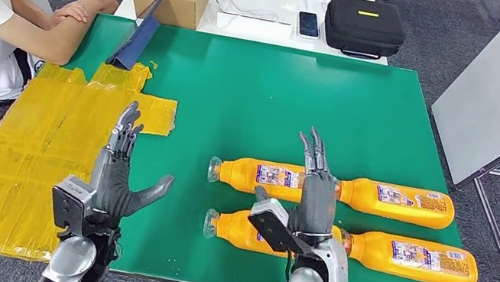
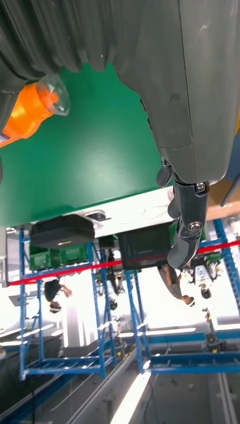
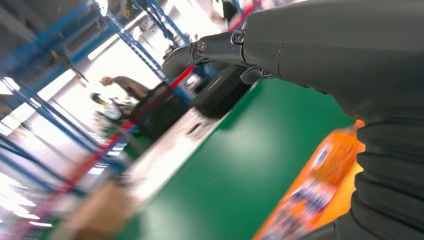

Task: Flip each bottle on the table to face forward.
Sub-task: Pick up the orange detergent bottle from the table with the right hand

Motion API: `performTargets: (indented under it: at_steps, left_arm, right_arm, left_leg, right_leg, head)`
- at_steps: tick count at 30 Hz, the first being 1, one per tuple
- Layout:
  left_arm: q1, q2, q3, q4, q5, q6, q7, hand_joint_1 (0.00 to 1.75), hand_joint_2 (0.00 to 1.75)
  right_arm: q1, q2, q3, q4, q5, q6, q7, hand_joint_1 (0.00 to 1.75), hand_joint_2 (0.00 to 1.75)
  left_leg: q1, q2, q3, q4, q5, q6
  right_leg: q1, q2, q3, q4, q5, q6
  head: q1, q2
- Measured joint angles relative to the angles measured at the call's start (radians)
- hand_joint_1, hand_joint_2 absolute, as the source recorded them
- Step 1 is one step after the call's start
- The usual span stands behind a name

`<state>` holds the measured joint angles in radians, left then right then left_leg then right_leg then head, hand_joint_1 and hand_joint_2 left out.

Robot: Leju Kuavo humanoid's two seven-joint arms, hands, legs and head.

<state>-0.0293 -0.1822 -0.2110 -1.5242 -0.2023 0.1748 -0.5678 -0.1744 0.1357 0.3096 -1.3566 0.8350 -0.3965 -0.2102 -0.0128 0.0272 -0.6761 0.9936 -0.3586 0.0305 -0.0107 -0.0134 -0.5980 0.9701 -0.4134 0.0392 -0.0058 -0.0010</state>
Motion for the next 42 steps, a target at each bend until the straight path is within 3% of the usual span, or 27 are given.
performTargets:
  at_steps: [7,16,29,36,42]
  left_arm:
    - [-0.026,-0.003,0.021,0.019,0.033,-0.062,0.023,0.0,1.75]
    - [-0.072,-0.016,0.029,0.077,0.046,-0.083,0.029,0.0,1.75]
    - [-0.112,-0.026,0.036,0.134,0.048,-0.093,0.029,0.0,1.75]
    - [-0.126,-0.026,0.036,0.157,0.07,-0.109,0.025,0.0,1.75]
    - [-0.143,-0.026,0.036,0.186,0.087,-0.12,0.012,0.0,1.75]
  right_arm:
    - [-0.157,-0.045,0.014,0.255,0.229,0.043,0.144,0.0,1.75]
    - [-0.333,-0.063,0.016,0.535,0.315,0.039,0.204,0.0,1.75]
    - [-0.452,-0.053,0.034,0.707,0.339,0.096,0.191,0.0,1.75]
    - [-0.494,-0.051,0.034,0.775,0.284,0.189,0.124,0.0,1.75]
    - [-0.521,-0.054,0.039,0.845,0.218,0.305,0.014,0.0,1.75]
  left_leg:
    - [0.0,0.0,0.0,0.0,0.002,0.002]
    - [0.0,0.0,0.0,0.0,0.002,0.002]
    - [0.0,0.0,0.001,0.0,0.002,0.002]
    - [0.0,0.0,0.003,0.001,0.002,0.002]
    - [0.0,0.001,0.004,0.0,0.002,0.003]
  right_leg:
    - [0.0,0.0,0.001,0.0,0.002,0.002]
    - [0.0,0.0,0.001,0.0,0.002,0.002]
    - [0.0,0.0,0.002,0.0,0.002,0.002]
    - [0.0,0.0,0.003,0.0,0.002,0.002]
    - [0.0,0.0,0.004,0.0,0.002,0.001]
  head:
    - [0.0,0.0]
    - [0.0,0.0]
    - [0.0,0.0]
    - [0.0,0.0]
    - [0.0,0.0]
